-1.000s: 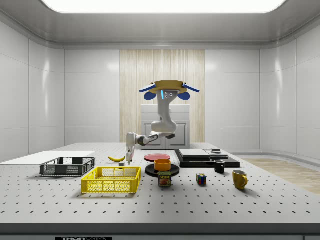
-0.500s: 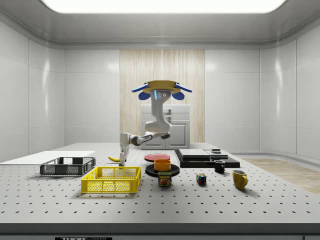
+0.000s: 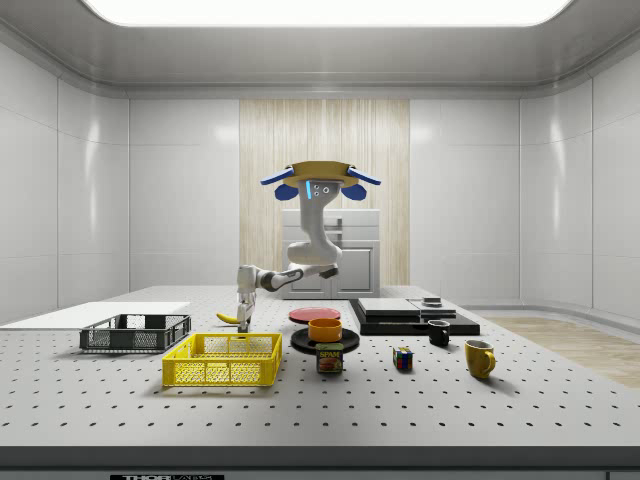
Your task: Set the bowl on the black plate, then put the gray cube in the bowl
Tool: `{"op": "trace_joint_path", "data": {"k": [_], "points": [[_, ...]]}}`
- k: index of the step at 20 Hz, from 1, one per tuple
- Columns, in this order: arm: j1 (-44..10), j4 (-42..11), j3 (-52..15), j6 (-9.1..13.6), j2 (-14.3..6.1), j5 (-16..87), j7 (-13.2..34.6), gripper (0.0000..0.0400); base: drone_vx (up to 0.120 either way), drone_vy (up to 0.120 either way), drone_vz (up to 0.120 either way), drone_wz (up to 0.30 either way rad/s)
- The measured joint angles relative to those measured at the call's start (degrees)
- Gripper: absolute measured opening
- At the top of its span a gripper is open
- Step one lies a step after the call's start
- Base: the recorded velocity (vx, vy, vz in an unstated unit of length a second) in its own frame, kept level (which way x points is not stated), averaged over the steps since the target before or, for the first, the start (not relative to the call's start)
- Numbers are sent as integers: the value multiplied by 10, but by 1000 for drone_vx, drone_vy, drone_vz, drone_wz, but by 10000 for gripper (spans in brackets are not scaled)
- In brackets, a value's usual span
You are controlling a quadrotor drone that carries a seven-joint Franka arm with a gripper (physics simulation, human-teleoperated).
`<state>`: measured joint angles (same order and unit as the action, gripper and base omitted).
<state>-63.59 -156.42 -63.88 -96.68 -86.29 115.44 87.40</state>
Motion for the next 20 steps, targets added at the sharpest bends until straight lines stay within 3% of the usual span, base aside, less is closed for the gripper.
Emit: {"op": "trace_joint_path", "data": {"k": [9, 20], "points": [[6, 13, 15, -11, 0, 12, -15, 400, 0, 0, 0, 0], [-24, 38, 7, -6, 15, 8, -8, 400, 0, 0, 0, 0]]}}
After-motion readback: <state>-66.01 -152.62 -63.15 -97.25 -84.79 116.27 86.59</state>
